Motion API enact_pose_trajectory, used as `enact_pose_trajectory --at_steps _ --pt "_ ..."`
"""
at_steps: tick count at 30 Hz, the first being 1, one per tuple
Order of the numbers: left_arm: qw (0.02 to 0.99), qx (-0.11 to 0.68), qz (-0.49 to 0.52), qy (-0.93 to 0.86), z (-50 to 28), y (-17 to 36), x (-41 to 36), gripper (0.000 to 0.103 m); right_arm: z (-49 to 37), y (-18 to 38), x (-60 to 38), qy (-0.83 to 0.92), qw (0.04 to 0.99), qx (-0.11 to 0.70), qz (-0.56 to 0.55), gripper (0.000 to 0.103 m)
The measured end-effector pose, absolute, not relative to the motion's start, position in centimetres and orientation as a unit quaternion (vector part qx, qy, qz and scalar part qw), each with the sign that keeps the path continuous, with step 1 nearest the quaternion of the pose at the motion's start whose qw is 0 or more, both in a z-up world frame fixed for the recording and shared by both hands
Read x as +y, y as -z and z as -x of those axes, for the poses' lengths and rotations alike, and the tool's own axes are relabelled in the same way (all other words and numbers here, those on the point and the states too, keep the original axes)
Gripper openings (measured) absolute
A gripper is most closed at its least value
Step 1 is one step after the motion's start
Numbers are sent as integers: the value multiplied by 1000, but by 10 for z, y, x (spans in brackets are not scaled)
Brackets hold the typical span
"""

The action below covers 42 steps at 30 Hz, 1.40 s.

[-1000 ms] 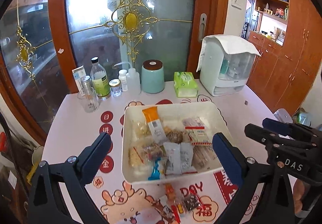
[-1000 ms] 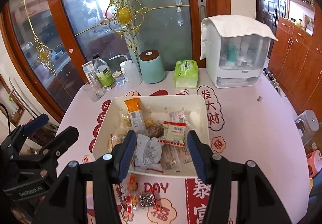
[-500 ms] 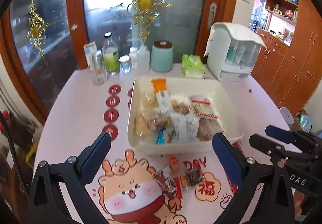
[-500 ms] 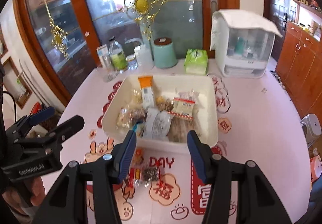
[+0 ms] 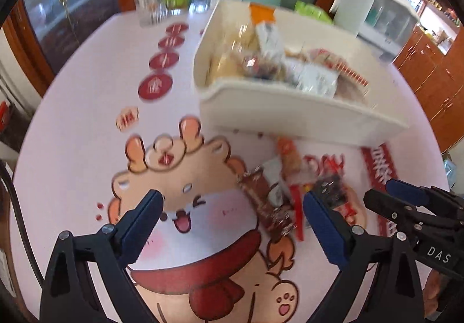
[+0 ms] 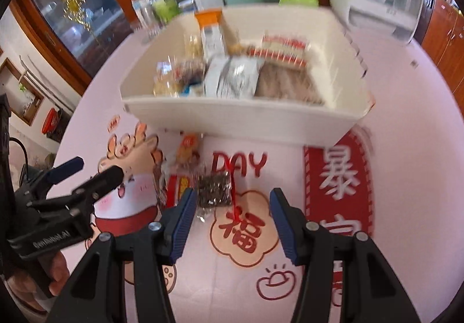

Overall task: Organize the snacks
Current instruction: 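Grasp the brown chocolate pack with the left tool while the right tool grasps the dark nut bag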

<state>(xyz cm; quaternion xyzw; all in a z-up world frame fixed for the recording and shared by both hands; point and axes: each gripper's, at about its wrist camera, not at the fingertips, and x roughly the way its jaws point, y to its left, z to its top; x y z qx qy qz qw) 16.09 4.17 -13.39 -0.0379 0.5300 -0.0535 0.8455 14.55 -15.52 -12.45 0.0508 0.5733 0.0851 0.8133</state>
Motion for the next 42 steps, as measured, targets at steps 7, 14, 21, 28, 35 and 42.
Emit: enact_pose_trajectory --at_steps 7,14,21,28,35,42 --pt "831 552 52 43 -165 160 53 96 -158 160 -141 -97 792 600 -49 53" --pt "822 565 60 47 -173 171 54 95 -168 181 -128 -103 779 617 -42 53" --pt "813 576 61 59 -185 181 43 95 -163 180 -129 -88 795 599 -25 43" --pt "807 587 44 55 -194 193 27 92 -149 179 -150 -67 800 594 -49 43" --pt "819 572 -6 55 -199 192 14 51 -144 180 -153 -62 801 592 -63 43" --pt "819 568 7 78 -195 189 18 32 -140 179 -157 -60 801 592 -68 43"
